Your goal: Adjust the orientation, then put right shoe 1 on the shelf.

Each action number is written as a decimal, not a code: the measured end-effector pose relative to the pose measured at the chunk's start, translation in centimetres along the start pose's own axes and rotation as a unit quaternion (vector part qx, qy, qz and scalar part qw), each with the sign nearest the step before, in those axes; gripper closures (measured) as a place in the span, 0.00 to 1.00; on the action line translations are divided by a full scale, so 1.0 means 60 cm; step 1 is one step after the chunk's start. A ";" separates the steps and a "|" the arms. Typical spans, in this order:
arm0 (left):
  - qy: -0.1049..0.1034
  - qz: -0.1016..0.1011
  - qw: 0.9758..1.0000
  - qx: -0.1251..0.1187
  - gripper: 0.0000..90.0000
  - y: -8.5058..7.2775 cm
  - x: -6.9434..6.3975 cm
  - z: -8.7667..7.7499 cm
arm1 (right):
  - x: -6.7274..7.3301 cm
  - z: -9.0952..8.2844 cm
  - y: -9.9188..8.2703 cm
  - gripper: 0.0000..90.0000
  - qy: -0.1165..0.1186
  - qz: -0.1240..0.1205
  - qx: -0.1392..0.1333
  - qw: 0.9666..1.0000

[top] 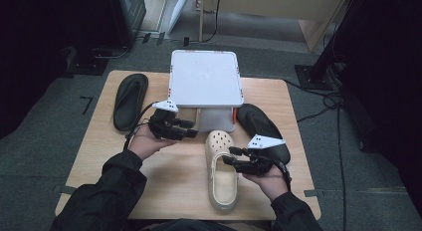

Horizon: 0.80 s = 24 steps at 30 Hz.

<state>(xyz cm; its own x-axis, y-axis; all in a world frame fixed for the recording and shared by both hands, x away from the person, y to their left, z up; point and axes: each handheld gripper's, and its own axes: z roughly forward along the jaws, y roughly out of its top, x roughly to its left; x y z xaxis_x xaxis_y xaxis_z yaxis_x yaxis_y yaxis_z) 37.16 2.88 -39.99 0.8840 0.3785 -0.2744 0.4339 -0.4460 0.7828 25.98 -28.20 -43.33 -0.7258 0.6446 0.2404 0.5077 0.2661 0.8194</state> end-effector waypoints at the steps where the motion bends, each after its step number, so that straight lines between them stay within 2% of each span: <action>1: 0.001 -0.002 1.000 -0.001 0.58 0.001 0.001 -0.003 | 0.000 0.000 0.000 0.58 0.002 -0.001 0.000 1.000; 3: 0.004 -0.003 1.000 -0.004 0.57 0.002 0.004 -0.009 | -0.002 0.001 -0.002 0.56 0.000 -0.009 0.001 1.000; 6: 0.007 -0.008 1.000 -0.015 0.57 0.007 0.008 -0.018 | -0.004 0.010 -0.007 0.54 -0.017 -0.025 0.018 0.999; 12: 0.009 -0.013 1.000 -0.021 0.57 0.019 0.019 -0.030 | -0.016 0.027 -0.016 0.54 -0.038 -0.021 0.049 0.998; 18: 0.013 -0.016 0.999 -0.027 0.61 0.034 0.032 -0.044 | -0.018 0.037 -0.015 0.59 -0.056 -0.019 0.045 0.997; 24: 0.024 -0.013 0.999 -0.037 0.67 0.047 0.050 -0.062 | -0.016 0.038 -0.017 0.63 -0.062 -0.023 0.045 0.997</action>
<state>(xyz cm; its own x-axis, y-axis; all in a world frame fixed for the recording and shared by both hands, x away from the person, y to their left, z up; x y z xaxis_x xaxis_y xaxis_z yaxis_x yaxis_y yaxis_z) 40.42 5.77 -36.51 0.8627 0.4283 -0.2691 0.4408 -0.3756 0.8153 27.24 -27.47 -45.58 -0.6892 0.7123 0.1328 0.5186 0.3568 0.7770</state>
